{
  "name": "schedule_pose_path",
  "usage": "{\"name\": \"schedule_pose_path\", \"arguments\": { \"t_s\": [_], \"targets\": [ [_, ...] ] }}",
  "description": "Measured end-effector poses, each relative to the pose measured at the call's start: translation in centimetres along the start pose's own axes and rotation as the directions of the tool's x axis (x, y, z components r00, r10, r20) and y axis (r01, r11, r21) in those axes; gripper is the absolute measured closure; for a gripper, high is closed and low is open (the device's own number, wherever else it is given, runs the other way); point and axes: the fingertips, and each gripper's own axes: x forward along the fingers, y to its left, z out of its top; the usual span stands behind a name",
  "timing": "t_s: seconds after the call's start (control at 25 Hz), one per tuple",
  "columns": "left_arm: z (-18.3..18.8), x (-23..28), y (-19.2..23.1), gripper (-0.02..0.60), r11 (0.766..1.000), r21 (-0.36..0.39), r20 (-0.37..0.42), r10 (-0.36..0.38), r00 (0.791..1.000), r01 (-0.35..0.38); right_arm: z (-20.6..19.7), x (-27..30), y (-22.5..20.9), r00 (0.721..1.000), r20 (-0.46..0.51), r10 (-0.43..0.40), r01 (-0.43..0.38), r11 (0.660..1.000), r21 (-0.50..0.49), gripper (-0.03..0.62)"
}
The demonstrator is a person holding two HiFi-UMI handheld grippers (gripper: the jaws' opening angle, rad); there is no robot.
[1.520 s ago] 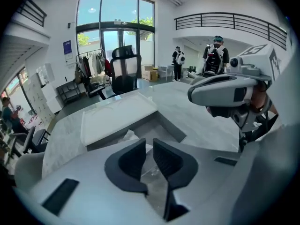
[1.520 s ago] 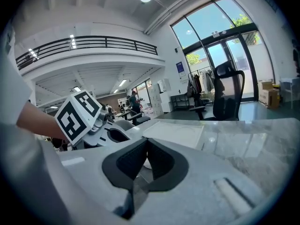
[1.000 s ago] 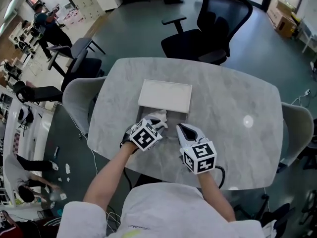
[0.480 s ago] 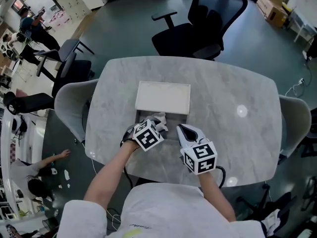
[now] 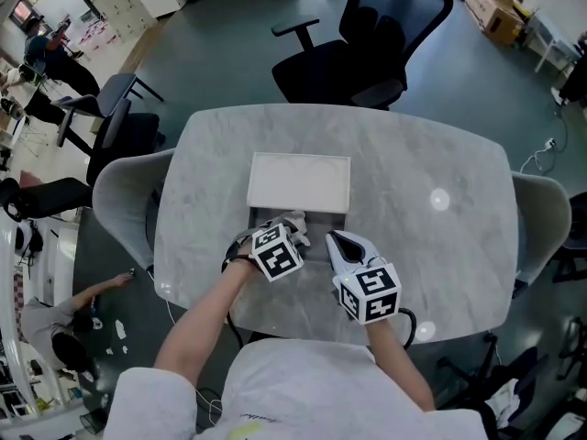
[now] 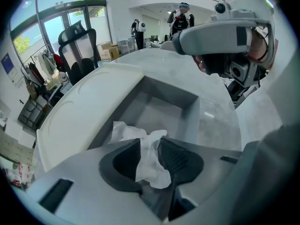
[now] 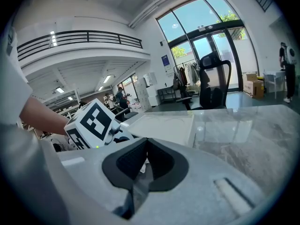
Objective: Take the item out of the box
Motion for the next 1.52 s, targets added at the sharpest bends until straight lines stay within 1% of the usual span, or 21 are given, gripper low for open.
{"name": "schedule_pose_path", "arguments": {
  "t_s": [0.08,0.16,0.36,0.52,0.68,0.96,1.16,1.28,1.4,1.52],
  "targets": [
    [0.1,0.0,0.0,0.455,1.000,0.010,0.002,0.005,1.000,-0.005,-0.2,0.0,0.1,1.000,-0.002,0.001,-0.001,1.000,0.002,0.589],
    [0.1,0.0,0.2,0.494,1.000,0.009,0.004,0.017,1.000,-0.017,-0.2,-0.1,0.3,1.000,-0.002,0.004,-0.004,1.000,-0.001,0.589],
    [-0.3,0.0,0.5,0.515,0.999,-0.017,0.005,0.037,0.999,-0.037,-0.1,-0.1,0.5,1.000,0.000,0.014,-0.014,1.000,-0.005,0.589],
    [-0.3,-0.2,0.4,0.552,0.998,-0.036,0.013,0.055,0.998,-0.055,-0.3,-0.2,0.5,1.000,-0.001,0.024,-0.024,1.000,-0.008,0.589],
    [-0.5,-0.8,0.2,0.558,0.996,-0.048,0.011,0.073,0.997,-0.072,-0.2,-0.5,0.7,0.999,0.001,0.040,-0.040,0.999,-0.015,0.589],
    [-0.9,-2.6,0.7,0.560,0.986,-0.108,0.022,0.129,0.991,-0.126,-0.1,-0.9,1.3,0.996,0.006,0.086,-0.085,0.996,-0.027,0.589],
    [-0.6,-4.0,0.3,0.560,0.975,-0.140,0.035,0.181,0.983,-0.175,-0.3,-1.2,2.0,0.991,0.006,0.132,-0.132,0.990,-0.043,0.589],
    [-0.5,-4.8,0.0,0.561,0.964,-0.168,0.044,0.218,0.975,-0.207,-0.2,-1.4,2.6,0.986,0.006,0.164,-0.163,0.985,-0.059,0.589],
    [-0.2,-5.9,-0.2,0.561,0.947,-0.210,0.064,0.260,0.964,-0.242,0.0,-1.7,3.0,0.981,0.009,0.193,-0.192,0.979,-0.075,0.589],
    [0.0,-7.2,-0.3,0.560,0.925,-0.253,0.087,0.314,0.945,-0.284,0.1,-1.9,3.6,0.976,0.012,0.217,-0.215,0.973,-0.087,0.589]
  ]
}}
